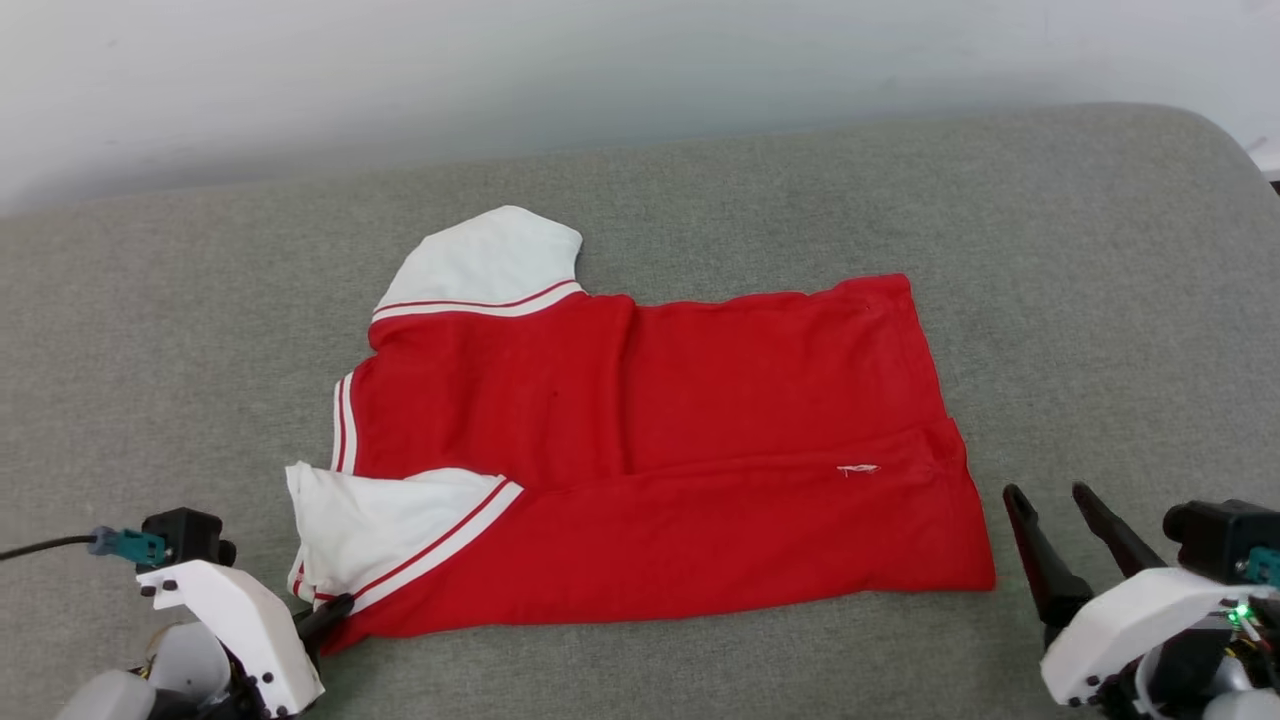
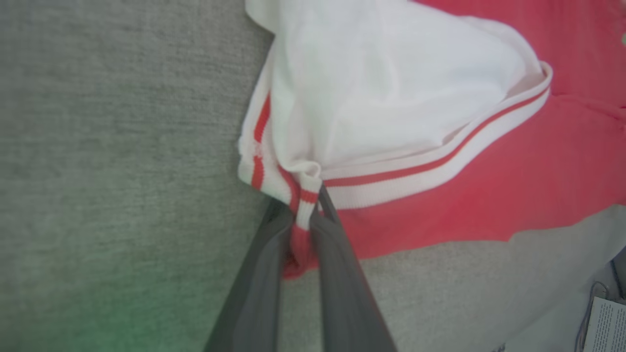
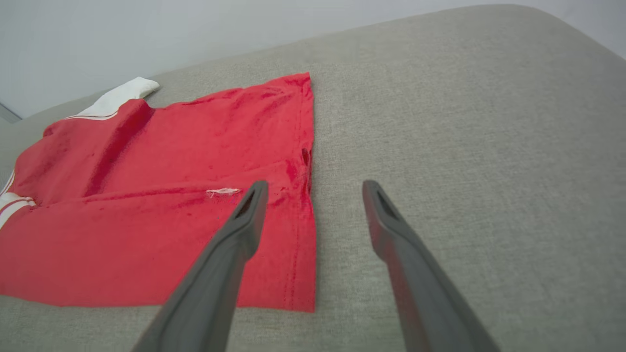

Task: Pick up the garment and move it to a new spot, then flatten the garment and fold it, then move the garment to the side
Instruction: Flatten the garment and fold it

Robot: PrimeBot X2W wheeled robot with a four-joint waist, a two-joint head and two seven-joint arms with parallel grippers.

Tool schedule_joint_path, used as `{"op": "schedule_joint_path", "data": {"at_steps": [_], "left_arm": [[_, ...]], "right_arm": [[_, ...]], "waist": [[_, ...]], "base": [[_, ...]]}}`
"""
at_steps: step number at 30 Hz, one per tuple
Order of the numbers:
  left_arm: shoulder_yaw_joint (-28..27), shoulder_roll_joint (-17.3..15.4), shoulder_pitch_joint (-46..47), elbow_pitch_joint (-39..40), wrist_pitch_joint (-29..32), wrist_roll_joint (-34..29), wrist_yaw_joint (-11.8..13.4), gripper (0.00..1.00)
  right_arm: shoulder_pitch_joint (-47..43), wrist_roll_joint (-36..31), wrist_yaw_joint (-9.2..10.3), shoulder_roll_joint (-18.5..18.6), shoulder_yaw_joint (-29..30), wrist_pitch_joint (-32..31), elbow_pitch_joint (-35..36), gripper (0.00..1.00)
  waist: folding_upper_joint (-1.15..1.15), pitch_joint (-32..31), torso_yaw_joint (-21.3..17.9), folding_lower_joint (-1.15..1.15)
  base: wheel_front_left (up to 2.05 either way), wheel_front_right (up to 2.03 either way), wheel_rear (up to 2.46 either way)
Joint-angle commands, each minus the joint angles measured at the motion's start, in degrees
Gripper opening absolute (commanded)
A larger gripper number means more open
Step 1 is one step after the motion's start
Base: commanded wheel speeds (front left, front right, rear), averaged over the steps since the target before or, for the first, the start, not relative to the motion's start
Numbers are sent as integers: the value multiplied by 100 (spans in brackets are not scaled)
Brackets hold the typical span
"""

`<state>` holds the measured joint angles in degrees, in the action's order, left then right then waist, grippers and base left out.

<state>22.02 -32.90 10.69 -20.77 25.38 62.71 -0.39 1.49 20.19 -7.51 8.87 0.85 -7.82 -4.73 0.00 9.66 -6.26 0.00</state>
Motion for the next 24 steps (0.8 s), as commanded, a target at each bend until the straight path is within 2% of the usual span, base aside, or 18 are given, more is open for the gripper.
{"op": "schedule_joint_path", "data": {"at_steps": [1,3,9,14,21,22,23,24], "left_arm": [[160,241,-113,-166,-72,-80,13,0],[68,227,-82,-145,-332,-154,9,0],[-77,205,-103,404,-848,-367,198,0],[-98,288,-167,861,-1005,-393,283,0],[-38,240,-210,1386,-1005,-542,480,0],[-32,235,-224,1426,-994,-546,501,0],[-38,228,-216,1452,-983,-554,534,0],[-40,224,-210,1464,-976,-557,549,0]], "right_arm": [[101,125,4,108,37,-253,-87,100],[195,290,4,257,68,-740,-220,100],[446,767,3,527,-18,-2336,-630,100],[624,929,4,603,-107,-2859,-875,100],[974,1199,3,498,-406,-3284,-1489,100],[995,1253,3,456,-482,-3382,-1617,85],[1008,1299,2,428,-547,-3447,-1711,49],[1033,1359,2,398,-596,-3474,-1786,19]], "waist": [[0,-59,63,0],[0,-112,121,0],[0,-146,384,0],[0,-44,565,0],[0,199,734,0],[0,221,745,0],[0,242,755,0],[0,256,762,0]], "base": [[0,0,0],[0,0,0],[0,0,0],[0,0,0],[0,0,0],[0,0,0],[0,0,0],[0,0,0]]}}
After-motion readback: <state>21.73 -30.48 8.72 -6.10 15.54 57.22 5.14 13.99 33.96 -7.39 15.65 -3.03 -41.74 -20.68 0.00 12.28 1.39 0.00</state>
